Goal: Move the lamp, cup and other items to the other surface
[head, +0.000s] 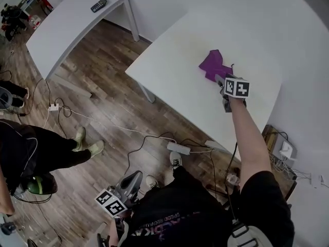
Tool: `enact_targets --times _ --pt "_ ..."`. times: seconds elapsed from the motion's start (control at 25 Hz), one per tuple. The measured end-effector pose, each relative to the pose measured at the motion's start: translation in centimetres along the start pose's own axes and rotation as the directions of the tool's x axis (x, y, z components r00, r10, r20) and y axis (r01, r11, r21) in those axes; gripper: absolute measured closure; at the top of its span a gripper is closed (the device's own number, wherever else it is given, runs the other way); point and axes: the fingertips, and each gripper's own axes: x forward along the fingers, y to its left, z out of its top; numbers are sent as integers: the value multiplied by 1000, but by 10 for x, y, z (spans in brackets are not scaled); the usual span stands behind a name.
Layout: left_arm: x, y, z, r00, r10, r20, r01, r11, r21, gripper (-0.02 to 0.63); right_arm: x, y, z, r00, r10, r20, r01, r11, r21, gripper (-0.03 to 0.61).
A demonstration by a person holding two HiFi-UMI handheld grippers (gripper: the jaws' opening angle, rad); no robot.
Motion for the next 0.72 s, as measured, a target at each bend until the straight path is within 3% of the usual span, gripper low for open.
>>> enact_targets --times 0.48,0.72 --pt "18 6 -19 996 85 -16 -86 994 -69 614 70 -36 -11 987 -16 -157 20 999 27 273" --pt "27 5 -23 995 101 -14 -102 992 -80 614 80 -37 -20 985 7 -174 0 999 43 281"
